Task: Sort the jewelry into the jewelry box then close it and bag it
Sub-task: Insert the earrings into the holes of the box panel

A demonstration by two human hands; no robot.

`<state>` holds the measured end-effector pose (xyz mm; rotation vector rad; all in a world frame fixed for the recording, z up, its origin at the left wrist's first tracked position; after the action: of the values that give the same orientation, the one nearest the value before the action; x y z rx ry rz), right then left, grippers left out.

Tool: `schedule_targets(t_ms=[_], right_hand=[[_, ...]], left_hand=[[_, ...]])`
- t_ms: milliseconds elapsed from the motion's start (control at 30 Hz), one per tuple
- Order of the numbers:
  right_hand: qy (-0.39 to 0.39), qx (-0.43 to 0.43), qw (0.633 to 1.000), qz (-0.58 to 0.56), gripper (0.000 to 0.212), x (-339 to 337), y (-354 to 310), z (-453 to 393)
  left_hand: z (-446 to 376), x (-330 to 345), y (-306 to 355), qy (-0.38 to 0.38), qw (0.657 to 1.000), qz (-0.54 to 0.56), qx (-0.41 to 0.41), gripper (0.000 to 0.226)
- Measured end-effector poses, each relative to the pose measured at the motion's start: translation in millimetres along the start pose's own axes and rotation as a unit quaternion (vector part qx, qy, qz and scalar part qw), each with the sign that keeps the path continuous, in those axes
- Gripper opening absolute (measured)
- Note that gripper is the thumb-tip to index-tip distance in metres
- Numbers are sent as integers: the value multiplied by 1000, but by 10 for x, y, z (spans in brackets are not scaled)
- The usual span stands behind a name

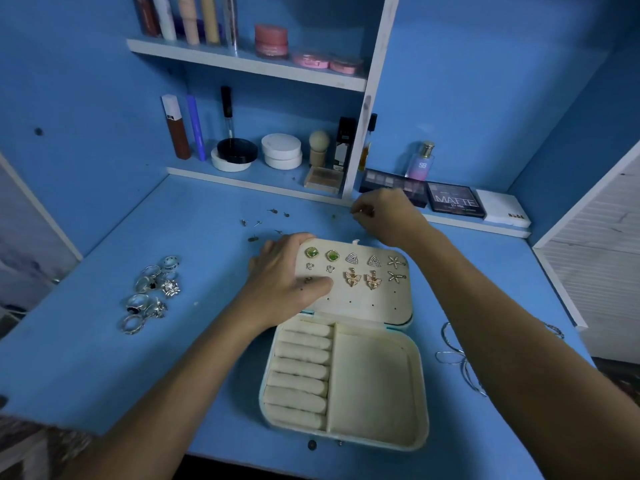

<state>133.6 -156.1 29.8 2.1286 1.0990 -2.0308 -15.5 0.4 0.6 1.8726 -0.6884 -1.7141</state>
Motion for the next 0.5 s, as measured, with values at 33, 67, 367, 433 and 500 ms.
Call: schedule_targets(t_ms=[33, 67, 367, 433, 500], right_hand=[[-12, -2, 1000, 18, 20, 46, 11, -49], [-22, -4, 999, 32, 20, 84, 23, -92], [-46, -12, 995, 91, 21, 232, -25, -349], [-46, -5, 994, 100, 21, 242, -27, -370], [-49, -3, 993, 107, 21, 251, -28, -389]], left_hand=[[-1, 3, -6, 2, 1000, 1, 0, 72], [-3, 7, -11, 4, 1000, 1, 1, 73], [-33, 35, -54, 16, 1000, -3, 4, 72], [-36, 41, -61, 16, 1000, -3, 5, 72], [-35, 43, -66, 16, 1000, -4, 6, 72]])
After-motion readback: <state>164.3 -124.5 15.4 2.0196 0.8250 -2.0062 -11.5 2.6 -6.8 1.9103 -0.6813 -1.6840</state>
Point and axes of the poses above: each hand's wrist, its own z-axis away from the middle knuckle, its own x-axis out of the palm, y = z × x, the point moved 5 cm from there along -z, towards the middle knuckle, and after that the axes turned 7 degrees about -z, right-handed, at the moved point
